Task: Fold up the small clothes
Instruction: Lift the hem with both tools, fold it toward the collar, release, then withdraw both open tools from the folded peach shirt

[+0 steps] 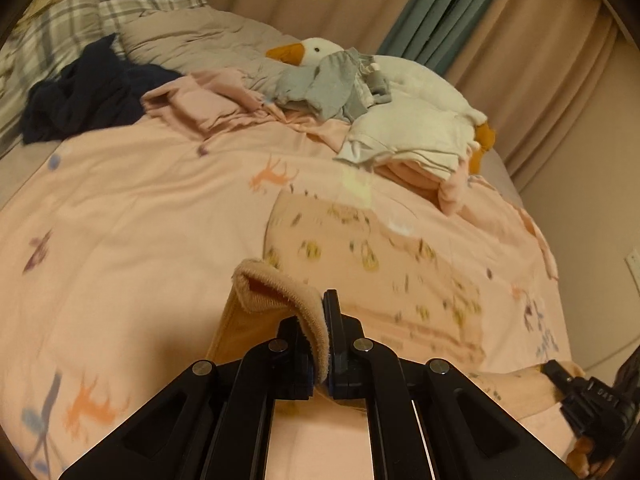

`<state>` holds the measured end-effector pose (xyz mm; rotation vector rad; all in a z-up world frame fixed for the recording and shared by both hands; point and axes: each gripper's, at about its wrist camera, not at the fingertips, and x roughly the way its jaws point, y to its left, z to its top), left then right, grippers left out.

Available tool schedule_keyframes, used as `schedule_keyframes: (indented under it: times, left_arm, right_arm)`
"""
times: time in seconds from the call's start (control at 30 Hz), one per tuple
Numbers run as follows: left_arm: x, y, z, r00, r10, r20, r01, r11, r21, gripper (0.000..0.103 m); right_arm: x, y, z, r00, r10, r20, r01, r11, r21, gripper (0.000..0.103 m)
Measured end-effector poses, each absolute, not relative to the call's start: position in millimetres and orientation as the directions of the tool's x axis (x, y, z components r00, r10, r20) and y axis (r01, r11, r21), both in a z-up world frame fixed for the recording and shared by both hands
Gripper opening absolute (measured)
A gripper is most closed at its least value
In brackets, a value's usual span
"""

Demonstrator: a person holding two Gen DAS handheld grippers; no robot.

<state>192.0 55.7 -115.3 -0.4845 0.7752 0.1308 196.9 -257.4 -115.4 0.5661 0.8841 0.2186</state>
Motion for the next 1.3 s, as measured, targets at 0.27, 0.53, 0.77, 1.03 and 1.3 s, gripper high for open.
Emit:
schedule_keyframes:
  times: [0.27,0.53,0.77,1.03,1.3]
  left_arm:
    - [297,61,-144,0.629,-0.058,-0.775,-0.289,0.909,-0.302,0.004]
    - [364,62,-201,0.506,-0.026,-0.862,-0.332,0.917,-0.222,0.004]
    - [371,56,-207,0.470,0.007,-0.883,-0.287,0.947,-0.145,0.004]
    - [344,90,-147,0.471,-0.038,-0.882,-0.311,0.928,-0.205,0.029]
    - [304,81,-122,0.521,0.081,-0.850,-0.241,0.969,-0.056,0.022]
  right_arm:
    - [308,-247,-139,0.534,0.323,-0.782,0.092,0.897,0.433,0.004]
    - [378,-240,-204,0.411,0.236,-0.880,0.156,0.933,0.324,0.005]
    - [385,-250,-211,0.415,0.277,-0.867,0.137,0.923,0.360,0.004]
    - [357,-275,-158,0.498,0.194,-0.845,0.142,0.943,0.301,0.036]
    - [319,-273,-125,0.527,0.214,-0.823,0.048,0.959,0.279,0.011]
